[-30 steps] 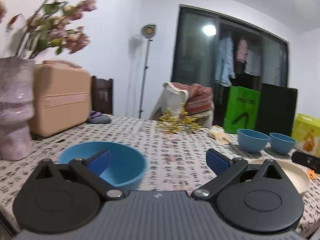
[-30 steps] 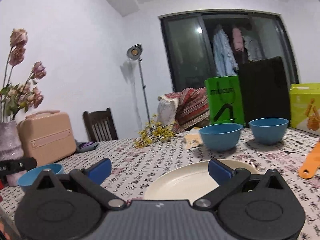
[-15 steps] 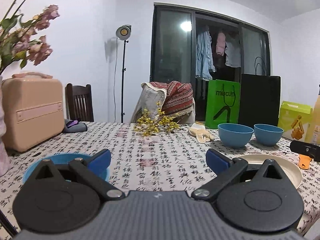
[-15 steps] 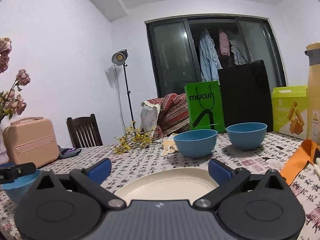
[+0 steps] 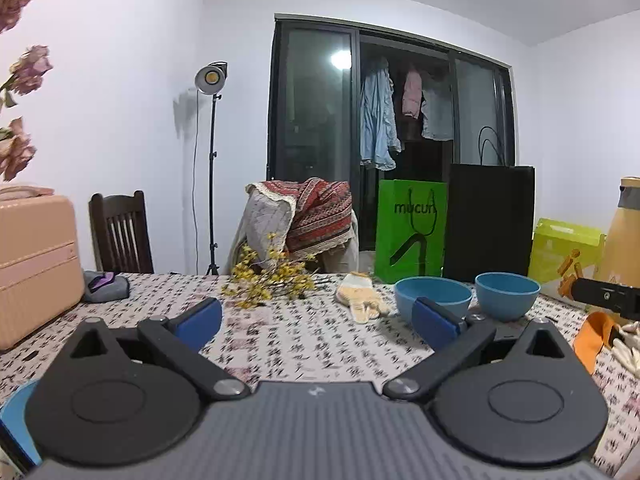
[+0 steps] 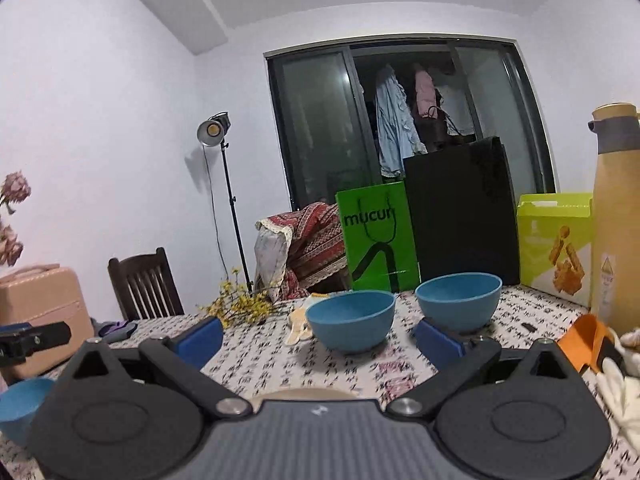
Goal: Organize plates and bowls
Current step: 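Move both open grippers back toward the remaining blue bowls and cream plate, then move both open grippers toward the two blue bowls near the green bag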
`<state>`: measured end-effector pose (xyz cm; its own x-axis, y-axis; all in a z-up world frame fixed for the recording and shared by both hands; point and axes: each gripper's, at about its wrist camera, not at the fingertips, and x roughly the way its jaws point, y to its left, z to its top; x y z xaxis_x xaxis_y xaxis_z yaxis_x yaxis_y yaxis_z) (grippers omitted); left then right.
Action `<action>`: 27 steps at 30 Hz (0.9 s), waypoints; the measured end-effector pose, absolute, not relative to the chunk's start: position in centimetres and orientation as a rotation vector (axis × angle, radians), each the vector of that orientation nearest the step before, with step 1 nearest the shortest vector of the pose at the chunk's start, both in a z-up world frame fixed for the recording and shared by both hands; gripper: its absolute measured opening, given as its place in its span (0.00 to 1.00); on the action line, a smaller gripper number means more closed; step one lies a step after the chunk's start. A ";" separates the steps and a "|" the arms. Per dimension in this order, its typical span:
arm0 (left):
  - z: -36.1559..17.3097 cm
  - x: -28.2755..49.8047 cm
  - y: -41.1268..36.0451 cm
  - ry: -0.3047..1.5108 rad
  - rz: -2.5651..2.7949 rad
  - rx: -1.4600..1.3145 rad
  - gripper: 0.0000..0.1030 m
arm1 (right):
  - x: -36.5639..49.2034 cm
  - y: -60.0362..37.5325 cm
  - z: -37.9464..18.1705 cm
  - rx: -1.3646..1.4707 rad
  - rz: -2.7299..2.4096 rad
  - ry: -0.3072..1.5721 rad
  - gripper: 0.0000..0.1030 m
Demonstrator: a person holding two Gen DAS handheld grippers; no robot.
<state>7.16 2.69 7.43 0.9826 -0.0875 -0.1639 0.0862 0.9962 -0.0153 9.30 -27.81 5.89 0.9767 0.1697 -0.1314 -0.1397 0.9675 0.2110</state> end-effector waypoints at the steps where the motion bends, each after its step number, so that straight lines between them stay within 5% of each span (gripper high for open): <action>1: 7.7 7.4 2.4 0.161 -0.091 -0.009 1.00 | 9.5 -28.1 6.3 0.201 0.154 0.147 1.00; 27: 15.5 19.9 -3.4 0.205 -0.145 -0.168 1.00 | 21.8 -33.0 14.6 0.282 0.035 0.207 1.00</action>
